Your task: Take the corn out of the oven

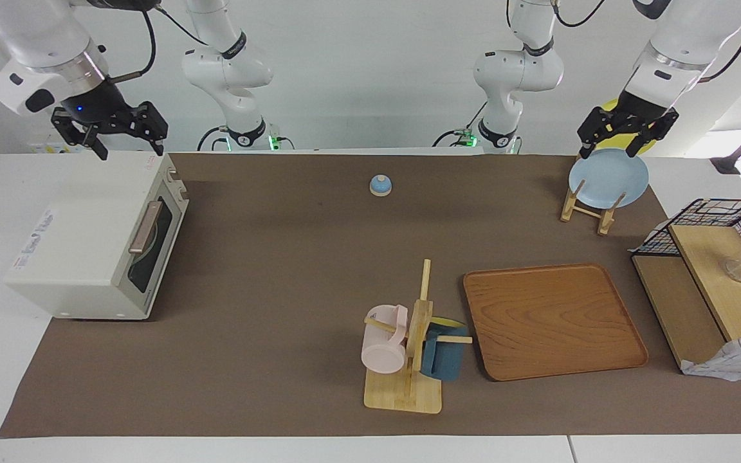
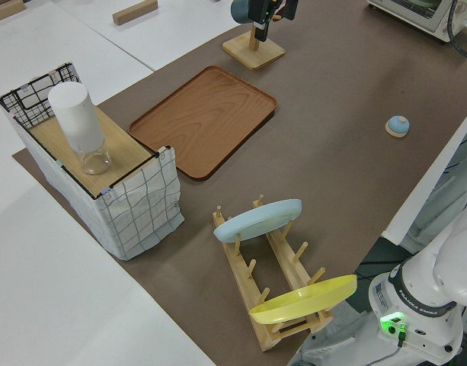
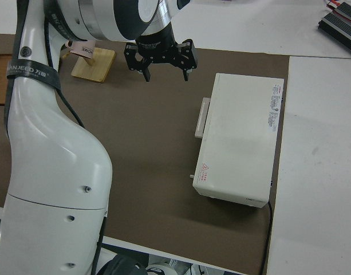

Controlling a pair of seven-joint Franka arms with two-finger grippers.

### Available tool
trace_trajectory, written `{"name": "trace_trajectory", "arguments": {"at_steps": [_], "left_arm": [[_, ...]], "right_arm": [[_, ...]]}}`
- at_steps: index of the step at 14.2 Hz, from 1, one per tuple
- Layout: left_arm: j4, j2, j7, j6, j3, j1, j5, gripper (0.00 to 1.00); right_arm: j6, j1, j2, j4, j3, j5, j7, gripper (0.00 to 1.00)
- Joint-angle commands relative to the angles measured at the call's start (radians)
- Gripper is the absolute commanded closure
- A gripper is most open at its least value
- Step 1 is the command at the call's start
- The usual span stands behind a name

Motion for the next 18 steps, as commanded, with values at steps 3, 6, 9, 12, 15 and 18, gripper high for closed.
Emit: {"name": "trace_trajectory", "arguments": {"at_steps": [3,6,9,12,15,18], "left_arm": [[0.147,0.115,0.018,-0.077,-0.009,0.008,-0.017,0.00],[0.158,0.136,0.018,-0.098,-0.009,0.006,-0.009,0.00],[0.158,0.129,0.029,-0.114,-0.017,-0.005,0.014,0.00],[0.139,0.103,0.026,-0.111,-0.012,0.006,0.012,0.00],[0.135,0.081,0.018,-0.108,-0.004,0.014,0.012,0.00],[0.133,0.076,0.020,-0.109,-0.004,0.012,0.012,0.00]], "right_arm": [[0.012,0.000,-0.017,-0.021,0.005,-0.013,0.009,0.00],[0.014,0.000,-0.018,-0.030,0.005,-0.013,0.005,0.00],[0.015,0.000,-0.018,-0.033,0.007,-0.013,-0.020,0.35],[0.061,-0.008,-0.047,-0.106,0.007,-0.012,-0.077,0.96],[0.217,-0.006,-0.073,-0.255,0.005,-0.030,-0.086,1.00],[0.334,-0.008,-0.070,-0.383,0.005,-0.102,-0.086,1.00]]}}
